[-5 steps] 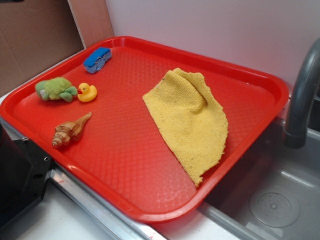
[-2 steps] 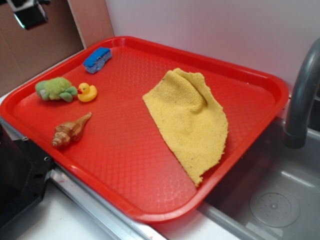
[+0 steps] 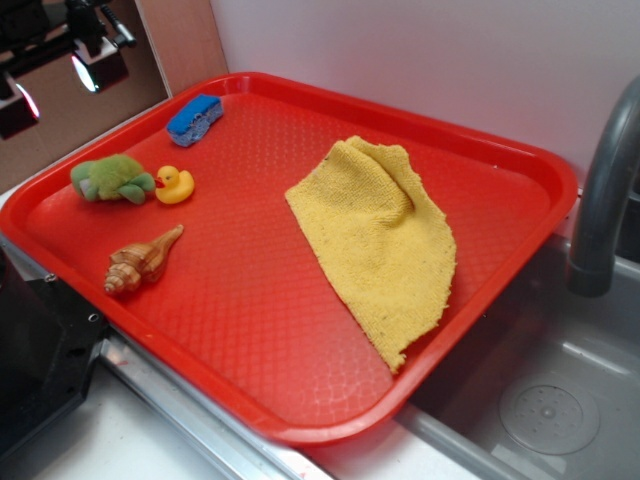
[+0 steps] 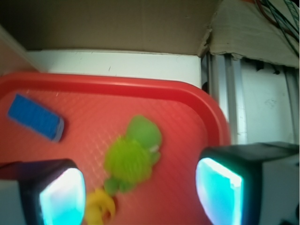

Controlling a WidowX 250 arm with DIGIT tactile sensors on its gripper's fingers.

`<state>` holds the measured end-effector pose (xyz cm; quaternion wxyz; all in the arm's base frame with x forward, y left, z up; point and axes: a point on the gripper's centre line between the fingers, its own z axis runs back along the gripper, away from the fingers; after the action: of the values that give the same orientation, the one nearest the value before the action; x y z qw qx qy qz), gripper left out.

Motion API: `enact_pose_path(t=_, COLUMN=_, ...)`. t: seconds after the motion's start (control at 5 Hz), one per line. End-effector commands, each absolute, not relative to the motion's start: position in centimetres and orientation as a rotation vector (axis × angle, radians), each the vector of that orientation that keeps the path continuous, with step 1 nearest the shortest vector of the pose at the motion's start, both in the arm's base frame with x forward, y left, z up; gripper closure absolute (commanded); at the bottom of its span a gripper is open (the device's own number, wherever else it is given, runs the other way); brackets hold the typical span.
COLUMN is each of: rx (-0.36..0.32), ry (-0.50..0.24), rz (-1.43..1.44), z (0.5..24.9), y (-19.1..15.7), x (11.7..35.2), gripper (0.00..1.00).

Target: Grab the green animal.

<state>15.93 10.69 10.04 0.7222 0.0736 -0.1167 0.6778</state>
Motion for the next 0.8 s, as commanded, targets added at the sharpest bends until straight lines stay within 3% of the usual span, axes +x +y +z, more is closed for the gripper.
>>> enact_pose_path(t=0.0, rx=0.259, ry=-0.270, rz=1.630, z=6.4, y=12.5, x=16.2, gripper=0.00)
enact_pose_path(t=0.2, rx=0.313, ry=-0.250, rz=1.628, z=3.7, y=12.8, x=16.5, gripper=0.00)
enact_pose_path(t=0.4, rx=0.322, ry=-0.235, rz=1.651, z=2.4, y=12.8, x=15.6, gripper=0.00)
enact_pose_path(t=0.6, rx=0.325, ry=-0.230, rz=1.687, z=1.5, y=12.7, x=16.0, gripper=0.75)
